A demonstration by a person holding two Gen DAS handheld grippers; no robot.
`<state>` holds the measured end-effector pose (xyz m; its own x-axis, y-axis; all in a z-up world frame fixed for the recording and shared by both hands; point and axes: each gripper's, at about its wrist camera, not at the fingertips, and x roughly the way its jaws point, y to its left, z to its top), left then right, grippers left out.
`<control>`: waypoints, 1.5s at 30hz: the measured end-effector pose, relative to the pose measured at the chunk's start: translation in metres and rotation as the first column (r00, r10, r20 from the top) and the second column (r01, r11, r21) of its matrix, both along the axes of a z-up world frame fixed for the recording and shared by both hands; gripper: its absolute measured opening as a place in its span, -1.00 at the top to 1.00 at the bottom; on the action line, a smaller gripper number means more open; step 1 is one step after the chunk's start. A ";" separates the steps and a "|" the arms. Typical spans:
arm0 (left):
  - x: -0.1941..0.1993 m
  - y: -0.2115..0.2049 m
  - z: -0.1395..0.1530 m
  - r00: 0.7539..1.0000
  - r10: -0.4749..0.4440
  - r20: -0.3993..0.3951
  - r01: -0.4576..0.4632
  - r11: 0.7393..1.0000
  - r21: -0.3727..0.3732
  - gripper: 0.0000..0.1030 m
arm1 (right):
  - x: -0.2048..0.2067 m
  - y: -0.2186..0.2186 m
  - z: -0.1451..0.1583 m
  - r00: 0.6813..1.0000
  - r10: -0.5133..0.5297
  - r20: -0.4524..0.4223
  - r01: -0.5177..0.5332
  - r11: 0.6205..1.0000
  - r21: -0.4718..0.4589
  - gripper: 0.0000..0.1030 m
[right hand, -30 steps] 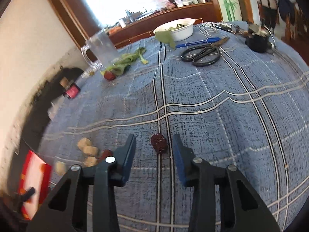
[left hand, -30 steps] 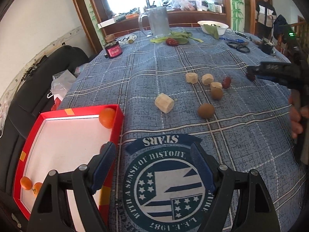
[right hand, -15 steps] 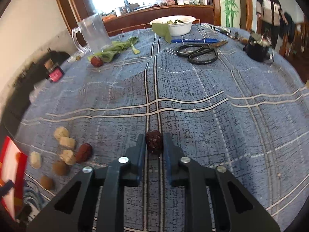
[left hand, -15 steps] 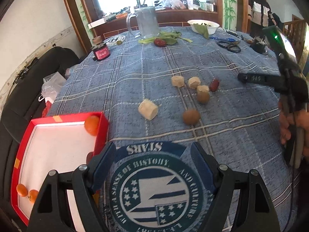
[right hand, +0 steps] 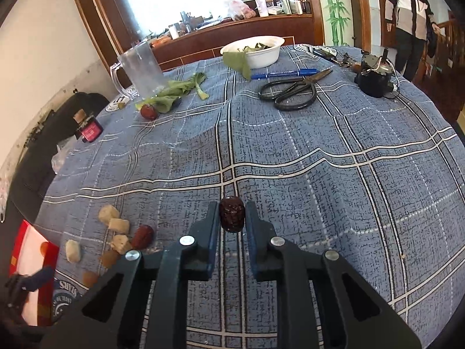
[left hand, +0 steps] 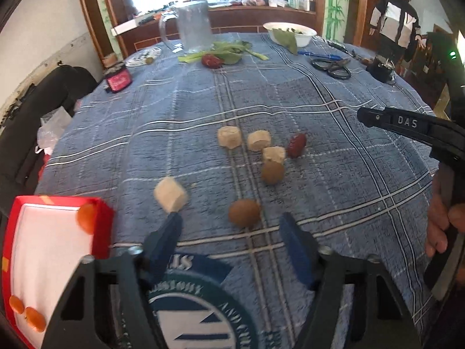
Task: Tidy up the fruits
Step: 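Grasp a brown kiwi with the left gripper while the right gripper holds the date, then lift the kiwi with the left gripper while the right gripper keeps holding the date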
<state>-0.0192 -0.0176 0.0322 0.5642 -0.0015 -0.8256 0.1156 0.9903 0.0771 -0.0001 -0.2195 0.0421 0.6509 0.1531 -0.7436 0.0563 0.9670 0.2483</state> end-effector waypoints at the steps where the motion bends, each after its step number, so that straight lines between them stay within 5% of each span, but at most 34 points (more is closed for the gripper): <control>1: 0.003 -0.001 -0.002 1.000 0.001 -0.005 -0.001 1.000 -0.003 -0.15 | 0.000 0.000 0.000 1.000 0.000 -0.004 0.000 1.000 0.006 0.62; 4: 0.012 -0.003 -0.011 1.000 0.005 -0.024 -0.005 1.000 -0.012 0.24 | 0.000 0.002 -0.002 1.000 0.008 -0.019 -0.007 0.999 0.033 0.62; 10: 0.016 -0.005 -0.016 1.000 -0.014 -0.013 0.013 1.000 -0.025 0.50 | -0.002 0.003 0.001 1.000 0.013 -0.015 -0.013 0.999 0.047 0.62; 29: -0.041 -0.029 0.025 0.986 -0.097 0.137 0.095 0.995 0.018 0.50 | -0.018 0.011 0.022 0.996 0.039 0.085 -0.047 0.994 0.097 0.62; 36: -0.032 -0.024 0.029 0.991 -0.035 0.133 0.032 0.999 0.023 0.50 | -0.014 0.009 0.017 0.998 0.038 0.046 -0.044 0.991 0.125 0.62; 45: -0.029 -0.014 0.046 0.982 0.022 0.188 -0.024 1.000 0.011 0.50 | -0.025 0.015 0.030 0.993 0.054 0.110 -0.067 0.990 0.121 0.62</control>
<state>-0.0482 -0.0313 0.0783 0.7088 0.0230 -0.7051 0.0753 0.9913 0.1081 -0.0254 -0.2047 0.0721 0.7117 0.2814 -0.6437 -0.0343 0.9291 0.3682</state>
